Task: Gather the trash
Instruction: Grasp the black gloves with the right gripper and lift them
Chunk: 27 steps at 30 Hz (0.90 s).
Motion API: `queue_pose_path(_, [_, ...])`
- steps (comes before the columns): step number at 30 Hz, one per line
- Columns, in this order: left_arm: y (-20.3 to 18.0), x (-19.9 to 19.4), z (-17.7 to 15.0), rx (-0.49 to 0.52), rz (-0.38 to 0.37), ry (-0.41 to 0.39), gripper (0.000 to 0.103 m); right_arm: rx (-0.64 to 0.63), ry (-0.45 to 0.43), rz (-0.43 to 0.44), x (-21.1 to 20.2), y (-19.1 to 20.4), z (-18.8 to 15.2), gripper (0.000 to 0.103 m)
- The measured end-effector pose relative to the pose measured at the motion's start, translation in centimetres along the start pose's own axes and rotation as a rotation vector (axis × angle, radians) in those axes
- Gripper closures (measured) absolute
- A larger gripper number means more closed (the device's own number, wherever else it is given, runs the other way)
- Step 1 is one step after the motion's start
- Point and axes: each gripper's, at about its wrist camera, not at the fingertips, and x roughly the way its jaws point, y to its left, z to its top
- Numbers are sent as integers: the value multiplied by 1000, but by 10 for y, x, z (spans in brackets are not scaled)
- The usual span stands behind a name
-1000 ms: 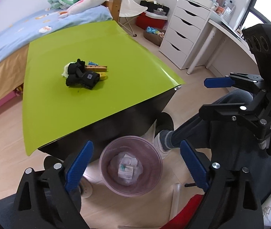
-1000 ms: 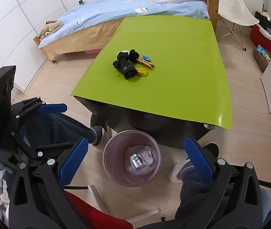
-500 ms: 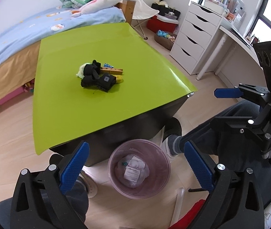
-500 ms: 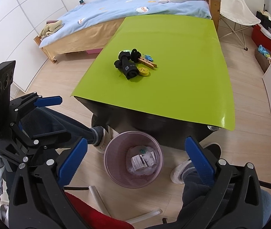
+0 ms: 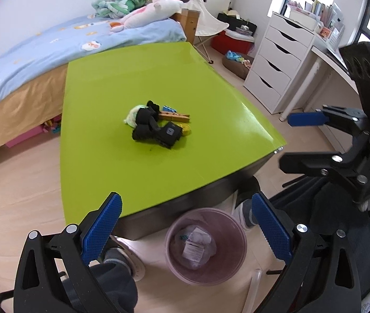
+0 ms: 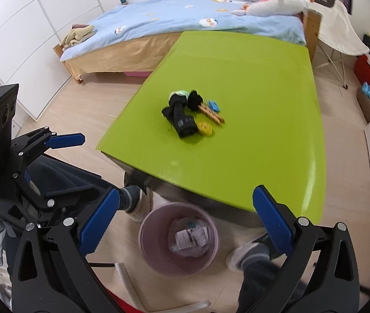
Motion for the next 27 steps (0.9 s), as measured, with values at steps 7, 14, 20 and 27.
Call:
queue_pose_path(7, [11, 2, 7, -11, 5, -10, 7, -99, 55, -6, 41, 3, 42, 3])
queue_pose_path(14, [19, 3, 10, -25, 4, -11, 7, -203, 146, -30, 89, 10, 70, 3])
queue_pose_path(20, [22, 3, 12, -34, -2, -16, 7, -272, 236, -53, 130, 19, 82, 3])
queue_pose_path(27, [29, 7, 11, -48, -9, -6, 7, -312, 291, -83, 155, 23, 86, 33])
